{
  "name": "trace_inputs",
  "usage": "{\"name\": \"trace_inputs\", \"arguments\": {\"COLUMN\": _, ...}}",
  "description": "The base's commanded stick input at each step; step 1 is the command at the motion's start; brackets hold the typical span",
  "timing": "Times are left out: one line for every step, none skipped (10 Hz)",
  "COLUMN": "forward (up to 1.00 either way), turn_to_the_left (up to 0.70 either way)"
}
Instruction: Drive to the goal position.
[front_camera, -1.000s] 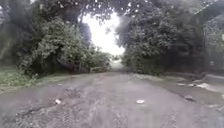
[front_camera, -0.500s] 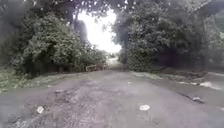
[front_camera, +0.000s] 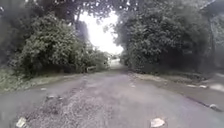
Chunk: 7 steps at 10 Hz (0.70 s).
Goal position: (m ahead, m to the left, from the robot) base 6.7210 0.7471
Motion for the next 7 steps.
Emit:
{"name": "trace_inputs", "arguments": {"forward": 0.7, "turn_to_the_left": -0.29}}
{"name": "trace_inputs", "arguments": {"forward": 0.7, "turn_to_the_left": 0.0}}
{"name": "trace_inputs", "arguments": {"forward": 0.7, "turn_to_the_left": 0.0}}
{"name": "trace_inputs", "arguments": {"forward": 0.7, "turn_to_the_left": 0.0}}
{"name": "trace_inputs", "arguments": {"forward": 0.7, "turn_to_the_left": 0.0}}
{"name": "trace_inputs", "arguments": {"forward": 0.7, "turn_to_the_left": 0.0}}
{"name": "trace_inputs", "arguments": {"forward": 0.7, "turn_to_the_left": -0.1}}
